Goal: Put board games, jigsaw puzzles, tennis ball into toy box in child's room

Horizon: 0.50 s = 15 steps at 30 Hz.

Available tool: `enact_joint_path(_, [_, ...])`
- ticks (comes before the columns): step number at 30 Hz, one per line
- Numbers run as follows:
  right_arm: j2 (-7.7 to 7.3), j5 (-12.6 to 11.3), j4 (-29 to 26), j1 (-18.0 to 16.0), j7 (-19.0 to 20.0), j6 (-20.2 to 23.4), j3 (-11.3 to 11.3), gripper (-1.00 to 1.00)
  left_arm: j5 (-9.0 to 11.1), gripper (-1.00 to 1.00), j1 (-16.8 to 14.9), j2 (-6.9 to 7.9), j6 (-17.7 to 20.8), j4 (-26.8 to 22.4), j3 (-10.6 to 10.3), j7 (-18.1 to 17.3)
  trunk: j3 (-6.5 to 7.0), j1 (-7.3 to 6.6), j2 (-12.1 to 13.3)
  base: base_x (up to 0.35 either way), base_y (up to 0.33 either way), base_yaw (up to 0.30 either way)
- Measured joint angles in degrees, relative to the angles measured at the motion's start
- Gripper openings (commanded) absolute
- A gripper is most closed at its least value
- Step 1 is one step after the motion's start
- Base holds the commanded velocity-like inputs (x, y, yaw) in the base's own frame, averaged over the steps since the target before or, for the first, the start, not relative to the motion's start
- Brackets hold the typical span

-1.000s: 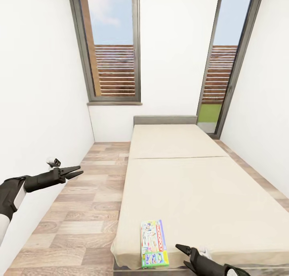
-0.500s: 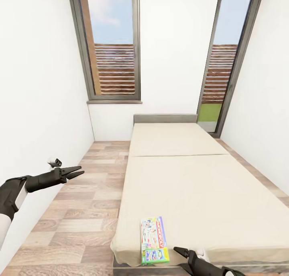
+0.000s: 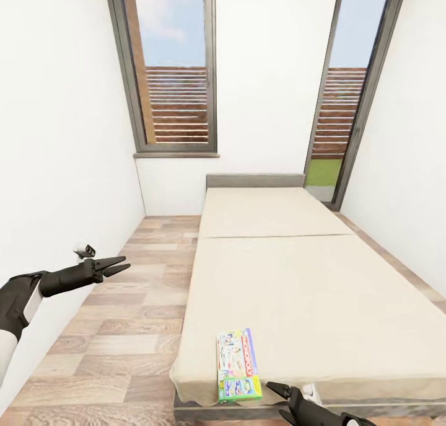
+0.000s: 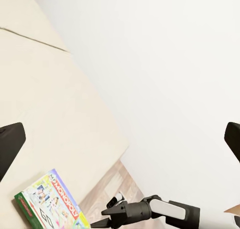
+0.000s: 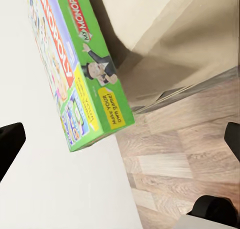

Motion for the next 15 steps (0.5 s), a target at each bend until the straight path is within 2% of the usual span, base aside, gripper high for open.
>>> enact_joint_path(9, [-0.02, -0.02, 0.01, 0.0, 0.33, -0.02, 0.08, 1.0, 0.0, 1.0, -0.03, 0.0, 0.0, 0.0, 0.0, 0.0, -1.62, 1.98, -3.61, 0.0, 0.0, 0.0])
enact_joint_path(15, [-0.05, -0.13, 0.01, 0.0, 0.52, 0.0, 0.08, 1.0, 0.01, 1.0, -0.03, 0.0, 0.0, 0.0, 0.0, 0.0, -1.62, 1.98, -3.62, 0.0, 0.0, 0.0])
